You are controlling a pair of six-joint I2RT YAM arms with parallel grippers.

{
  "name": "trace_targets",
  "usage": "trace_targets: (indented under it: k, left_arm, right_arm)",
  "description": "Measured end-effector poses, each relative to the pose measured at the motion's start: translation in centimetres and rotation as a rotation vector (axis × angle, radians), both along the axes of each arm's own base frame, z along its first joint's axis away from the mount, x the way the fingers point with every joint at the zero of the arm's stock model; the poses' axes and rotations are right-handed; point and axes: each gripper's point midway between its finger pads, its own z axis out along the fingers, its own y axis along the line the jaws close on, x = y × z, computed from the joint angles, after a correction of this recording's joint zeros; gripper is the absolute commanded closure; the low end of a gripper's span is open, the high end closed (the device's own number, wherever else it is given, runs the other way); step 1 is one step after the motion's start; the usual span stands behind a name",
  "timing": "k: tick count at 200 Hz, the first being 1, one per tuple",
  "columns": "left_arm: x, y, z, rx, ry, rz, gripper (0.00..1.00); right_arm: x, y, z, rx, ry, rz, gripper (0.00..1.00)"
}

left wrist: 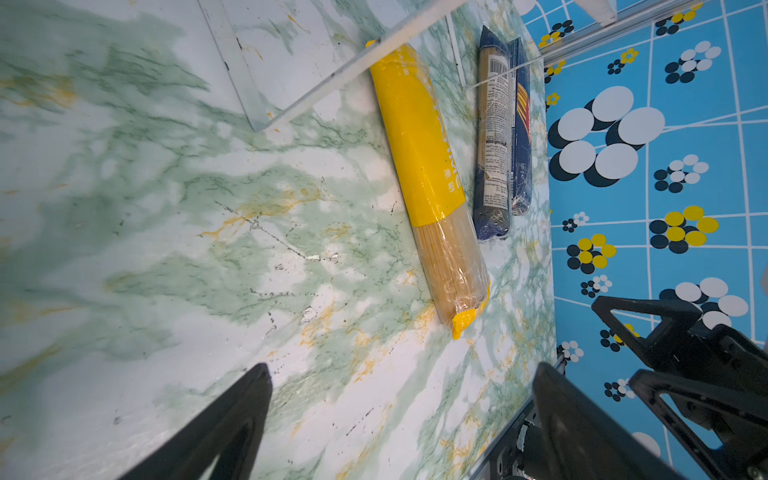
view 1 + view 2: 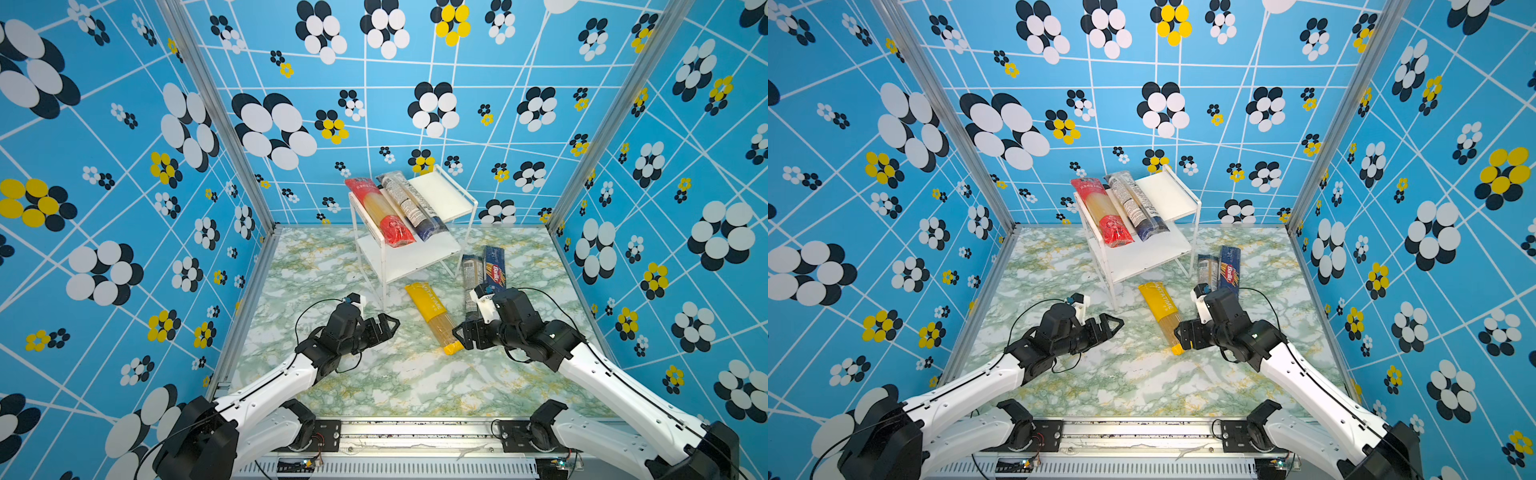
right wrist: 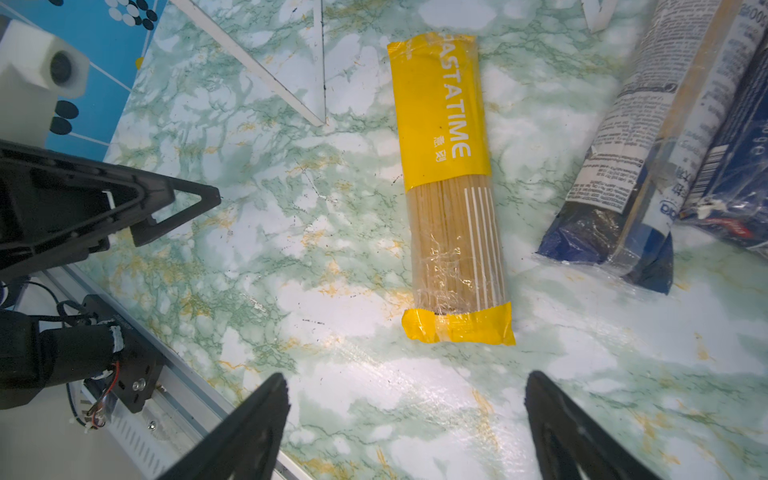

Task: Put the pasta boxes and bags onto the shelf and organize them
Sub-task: 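Move the right gripper down over the yellow PASTATIME pack, then lower the open right gripper around the PASTATIME pack's middle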

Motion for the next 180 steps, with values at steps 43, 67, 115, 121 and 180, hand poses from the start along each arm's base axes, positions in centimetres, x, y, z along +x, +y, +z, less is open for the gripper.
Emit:
trace_targets:
  k: [43, 67, 115, 121, 180]
  left_arm:
    - [0.4, -0.1, -0.1, 0.016, -0.012, -0.005, 0.01]
    - [0.9, -0.5, 0.6, 0.017, -0.038, -0.015, 0.01]
    - [1.5, -0.9, 0.1, 0.032, -0.047, -0.029, 0.01]
    - [1.5, -0.9, 0.0, 0.035, -0.048, -0.032, 0.01]
    - [1.9, -1.3, -0.1, 0.054, -0.066, -0.058, 0.01]
  right_arm:
    - [0.2, 1.1, -0.8, -0.001, 0.012, 0.062, 0.1]
    - [0.4, 1.3, -1.7, -0.029, 0.021, 0.089, 0.1]
    - [0.9, 1.5, -3.5, -0.087, 0.036, 0.143, 0.09]
    - [0.9, 1.6, -3.5, -0.092, 0.033, 0.152, 0.09]
    - [1.5, 2.7, -3.4, -0.072, -0.026, 0.221, 0.09]
